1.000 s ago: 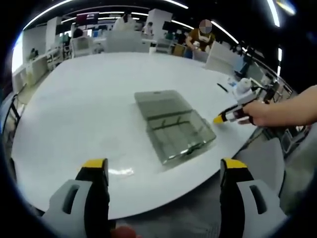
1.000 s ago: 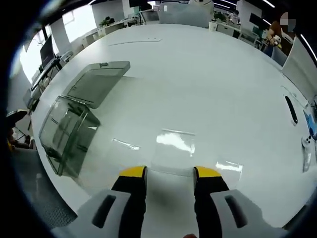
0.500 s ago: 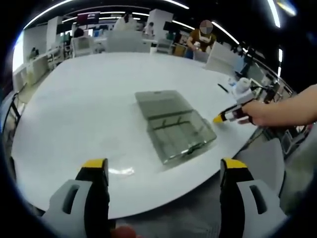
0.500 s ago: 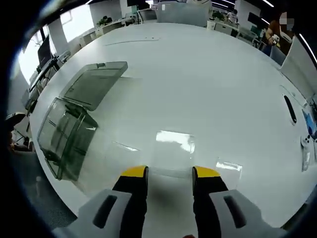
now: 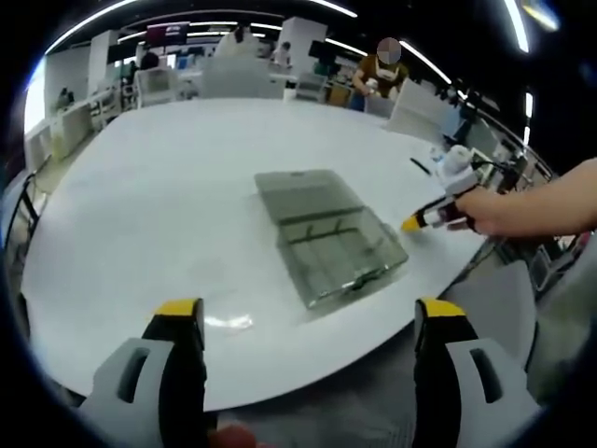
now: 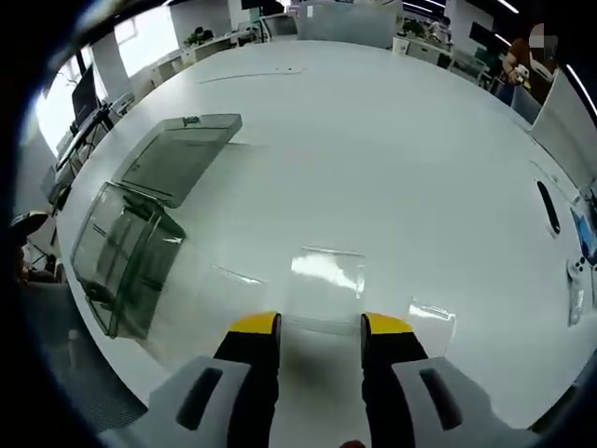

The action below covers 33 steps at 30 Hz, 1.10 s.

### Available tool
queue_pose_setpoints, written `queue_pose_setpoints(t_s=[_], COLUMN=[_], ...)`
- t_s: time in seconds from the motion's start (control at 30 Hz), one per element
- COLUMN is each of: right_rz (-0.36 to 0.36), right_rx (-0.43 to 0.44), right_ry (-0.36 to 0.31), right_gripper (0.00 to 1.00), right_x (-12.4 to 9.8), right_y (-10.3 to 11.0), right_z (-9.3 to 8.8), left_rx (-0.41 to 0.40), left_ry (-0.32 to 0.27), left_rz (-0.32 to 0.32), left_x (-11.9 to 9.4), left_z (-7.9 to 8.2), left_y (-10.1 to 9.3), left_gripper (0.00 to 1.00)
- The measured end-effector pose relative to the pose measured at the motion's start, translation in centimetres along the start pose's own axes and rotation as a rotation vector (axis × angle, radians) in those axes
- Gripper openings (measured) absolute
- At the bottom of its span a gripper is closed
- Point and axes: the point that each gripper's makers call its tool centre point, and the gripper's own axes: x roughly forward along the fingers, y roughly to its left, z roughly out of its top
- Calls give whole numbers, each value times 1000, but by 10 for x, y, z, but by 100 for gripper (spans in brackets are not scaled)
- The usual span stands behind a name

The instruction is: Insert the divider into the dual guide fixture by aligning both edges with the guide slots and pushing it downward to the bottom, including one-sided entry, uneven engagement, binding, and posture correction.

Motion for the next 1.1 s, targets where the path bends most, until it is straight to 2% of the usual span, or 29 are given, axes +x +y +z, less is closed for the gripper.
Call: queue_pose_setpoints(t_s=[0.4, 0.5, 0.57, 0.67, 1.1], right_rz=[14, 21, 21, 24, 29], right_rx=[-26, -26, -34, -12, -16], right_ry=[16, -5, 11, 11, 17], right_gripper=[29, 28, 28, 28, 28], right_x=[-1, -3, -2, -2, -4], right_y=[-1, -2, -2, -4, -4], right_z=[-1, 3, 0, 0, -2], left_rx=[2, 5, 6, 5, 8], left_ry=[-2, -1, -1, -3, -3], left_rz=[-3, -6, -7, -9, -15], left_x=[0, 1, 1, 1, 2], left_z=[1, 1, 1, 3, 4], left_y=[-2, -3, -3, -5, -6], left_gripper=[91, 91, 91, 91, 91])
